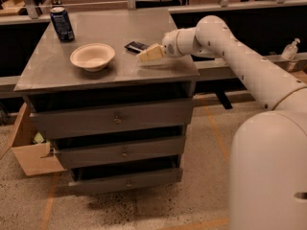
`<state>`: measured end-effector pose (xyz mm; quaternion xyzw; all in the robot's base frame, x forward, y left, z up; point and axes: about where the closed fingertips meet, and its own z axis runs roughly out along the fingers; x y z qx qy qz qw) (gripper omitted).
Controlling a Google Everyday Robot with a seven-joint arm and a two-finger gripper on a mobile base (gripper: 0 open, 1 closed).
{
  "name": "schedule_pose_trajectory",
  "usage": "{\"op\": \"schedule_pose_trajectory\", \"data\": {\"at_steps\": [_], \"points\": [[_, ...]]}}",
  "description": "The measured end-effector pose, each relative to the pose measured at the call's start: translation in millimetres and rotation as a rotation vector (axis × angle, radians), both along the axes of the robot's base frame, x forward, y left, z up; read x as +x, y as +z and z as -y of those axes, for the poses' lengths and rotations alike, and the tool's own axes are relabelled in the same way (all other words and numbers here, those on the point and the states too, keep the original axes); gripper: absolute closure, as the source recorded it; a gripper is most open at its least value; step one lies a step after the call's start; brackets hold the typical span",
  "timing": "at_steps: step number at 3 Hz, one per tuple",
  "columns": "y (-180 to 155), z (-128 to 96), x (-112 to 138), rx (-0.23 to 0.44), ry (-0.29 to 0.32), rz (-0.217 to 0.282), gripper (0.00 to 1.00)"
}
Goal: Move rxbar blueberry near paper bowl
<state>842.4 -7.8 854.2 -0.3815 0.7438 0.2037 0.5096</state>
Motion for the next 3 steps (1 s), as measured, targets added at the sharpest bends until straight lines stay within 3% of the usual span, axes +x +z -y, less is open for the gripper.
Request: {"op": "schedule_pose_trajectory", "data": {"at_steps": [1, 3], "points": [[1, -7, 11, 0.005, 0.005, 0.005, 0.04], [-5, -12, 25, 0.005, 0.004, 0.002, 0.26]]}}
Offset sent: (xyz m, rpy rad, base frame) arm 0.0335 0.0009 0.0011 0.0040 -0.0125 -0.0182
